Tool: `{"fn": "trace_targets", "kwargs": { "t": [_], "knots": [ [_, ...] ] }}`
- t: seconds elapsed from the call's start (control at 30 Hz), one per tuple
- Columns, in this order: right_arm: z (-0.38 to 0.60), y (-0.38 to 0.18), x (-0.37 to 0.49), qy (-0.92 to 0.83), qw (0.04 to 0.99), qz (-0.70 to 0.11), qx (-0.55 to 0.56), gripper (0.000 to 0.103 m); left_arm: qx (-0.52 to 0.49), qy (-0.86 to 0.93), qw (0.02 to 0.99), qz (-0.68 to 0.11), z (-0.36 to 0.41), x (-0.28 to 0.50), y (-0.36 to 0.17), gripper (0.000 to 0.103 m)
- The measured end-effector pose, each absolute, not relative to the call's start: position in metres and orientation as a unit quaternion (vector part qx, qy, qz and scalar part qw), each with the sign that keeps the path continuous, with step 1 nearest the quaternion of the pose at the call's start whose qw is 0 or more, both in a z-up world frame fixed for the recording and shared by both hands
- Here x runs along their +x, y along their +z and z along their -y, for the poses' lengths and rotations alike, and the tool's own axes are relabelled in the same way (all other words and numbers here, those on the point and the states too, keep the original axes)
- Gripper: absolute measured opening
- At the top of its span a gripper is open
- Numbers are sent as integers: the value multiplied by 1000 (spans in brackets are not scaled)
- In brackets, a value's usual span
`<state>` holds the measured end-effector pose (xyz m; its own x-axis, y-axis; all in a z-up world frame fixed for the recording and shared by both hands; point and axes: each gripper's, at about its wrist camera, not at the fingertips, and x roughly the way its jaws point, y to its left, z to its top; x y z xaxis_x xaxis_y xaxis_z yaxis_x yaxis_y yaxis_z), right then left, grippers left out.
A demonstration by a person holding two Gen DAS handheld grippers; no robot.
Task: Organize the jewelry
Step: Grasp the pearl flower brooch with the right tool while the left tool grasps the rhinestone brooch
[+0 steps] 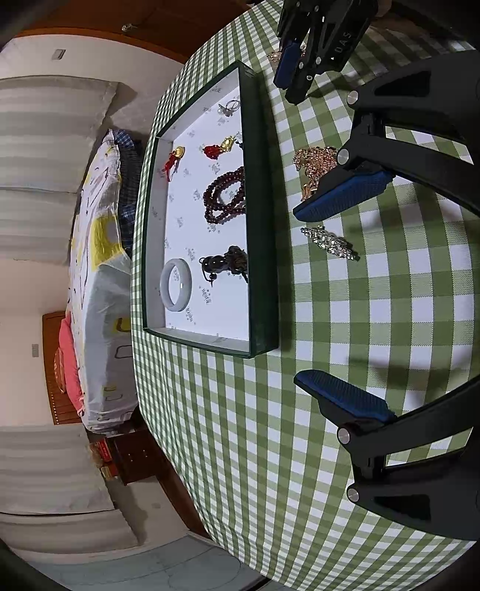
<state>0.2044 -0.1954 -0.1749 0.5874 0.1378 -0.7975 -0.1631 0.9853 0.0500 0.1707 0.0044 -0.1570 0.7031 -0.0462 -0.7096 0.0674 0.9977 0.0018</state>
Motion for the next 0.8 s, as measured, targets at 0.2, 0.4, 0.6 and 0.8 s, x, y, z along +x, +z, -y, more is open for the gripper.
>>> {"fn": "trace_targets", "kwargs": {
  "t": [0.2,0.4,0.6,0.8],
  "knots": [
    [198,-175,200,91,890,-447,-3,22,12,-38,919,-392,-1,170,-161,79],
    [200,-172,195,94,891,-444,5,22,15,-45,917,-395,5,172,-164,79],
    [200,-169,193,96,892,-441,5,22,21,-52,915,-400,12,176,-168,79],
    [201,-173,192,100,889,-447,12,22,27,-63,904,-421,15,186,-175,57]
  ]
}}
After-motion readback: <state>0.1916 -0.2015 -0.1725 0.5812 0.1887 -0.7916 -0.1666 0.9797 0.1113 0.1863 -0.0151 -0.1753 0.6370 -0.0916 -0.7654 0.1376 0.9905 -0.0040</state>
